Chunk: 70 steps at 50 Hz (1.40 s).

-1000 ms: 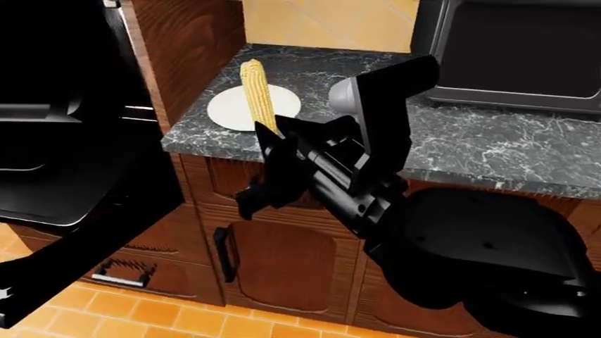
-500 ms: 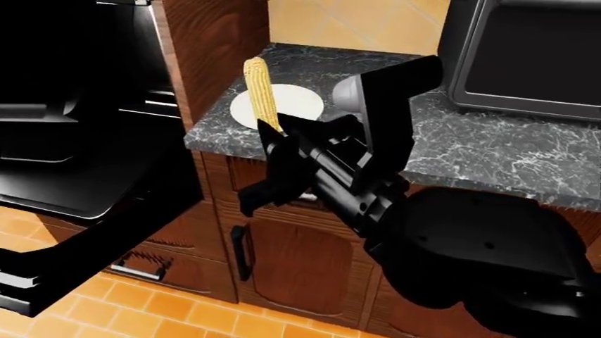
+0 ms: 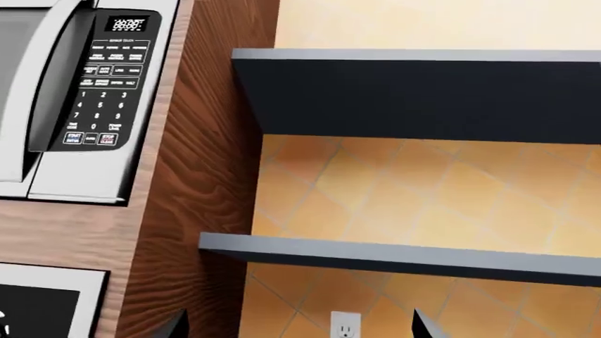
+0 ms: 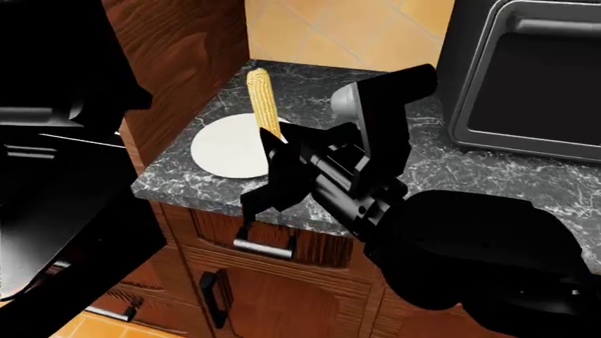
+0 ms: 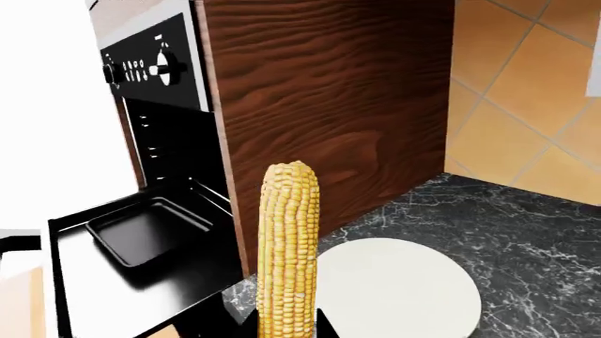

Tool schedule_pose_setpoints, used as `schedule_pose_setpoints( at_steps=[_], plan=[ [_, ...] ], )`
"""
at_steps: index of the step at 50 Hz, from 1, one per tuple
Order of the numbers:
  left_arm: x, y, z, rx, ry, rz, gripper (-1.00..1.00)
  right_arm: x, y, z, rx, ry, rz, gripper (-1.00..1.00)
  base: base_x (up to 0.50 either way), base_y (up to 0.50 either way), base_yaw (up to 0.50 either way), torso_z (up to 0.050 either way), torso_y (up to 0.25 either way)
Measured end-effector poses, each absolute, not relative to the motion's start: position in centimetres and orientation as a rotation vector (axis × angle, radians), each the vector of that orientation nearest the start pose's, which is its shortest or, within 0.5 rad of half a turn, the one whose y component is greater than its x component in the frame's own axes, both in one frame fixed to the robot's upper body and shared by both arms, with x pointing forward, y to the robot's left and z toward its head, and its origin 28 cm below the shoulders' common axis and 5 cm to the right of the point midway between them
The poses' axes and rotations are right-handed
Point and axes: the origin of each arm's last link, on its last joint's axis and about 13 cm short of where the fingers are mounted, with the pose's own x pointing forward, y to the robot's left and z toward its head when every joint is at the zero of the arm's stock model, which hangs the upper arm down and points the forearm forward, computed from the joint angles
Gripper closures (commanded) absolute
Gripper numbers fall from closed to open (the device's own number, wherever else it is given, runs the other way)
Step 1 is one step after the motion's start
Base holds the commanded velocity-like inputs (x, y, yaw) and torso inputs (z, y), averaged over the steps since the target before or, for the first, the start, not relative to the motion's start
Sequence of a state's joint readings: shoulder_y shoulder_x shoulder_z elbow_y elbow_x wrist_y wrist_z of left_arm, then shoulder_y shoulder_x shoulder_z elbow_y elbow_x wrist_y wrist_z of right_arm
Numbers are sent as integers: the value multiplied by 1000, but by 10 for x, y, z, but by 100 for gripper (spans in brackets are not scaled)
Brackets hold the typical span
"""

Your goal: Pick the corn from the oven and place it on the plate on the counter.

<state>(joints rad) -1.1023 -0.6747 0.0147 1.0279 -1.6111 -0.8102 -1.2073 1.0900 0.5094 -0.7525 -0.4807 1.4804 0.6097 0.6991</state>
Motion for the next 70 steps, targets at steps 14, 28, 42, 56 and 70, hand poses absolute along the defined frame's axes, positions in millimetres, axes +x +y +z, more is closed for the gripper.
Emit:
schedule_pose_setpoints(
  at_steps=[14, 28, 42, 56, 70],
  plan=[
    [141, 209, 320, -126, -681, -126, -100, 235, -37, 257, 84, 27, 653, 100, 450, 265, 0, 0, 1],
    [141, 209, 320, -128, -682, -126, -100, 235, -37, 257, 88, 26, 651, 100, 450, 267, 0, 0, 1],
    [140, 209, 321, -133, -686, -126, -100, 235, -37, 259, 83, 14, 645, 100, 226, 131, 0, 0, 2],
    [140, 209, 319, -140, -687, -125, -100, 235, -36, 259, 87, 3, 646, 100, 0, 0, 0, 0, 0],
    [139, 209, 321, -140, -693, -127, -100, 240, -40, 255, 77, 31, 620, 100, 0, 0, 0, 0, 0]
  ],
)
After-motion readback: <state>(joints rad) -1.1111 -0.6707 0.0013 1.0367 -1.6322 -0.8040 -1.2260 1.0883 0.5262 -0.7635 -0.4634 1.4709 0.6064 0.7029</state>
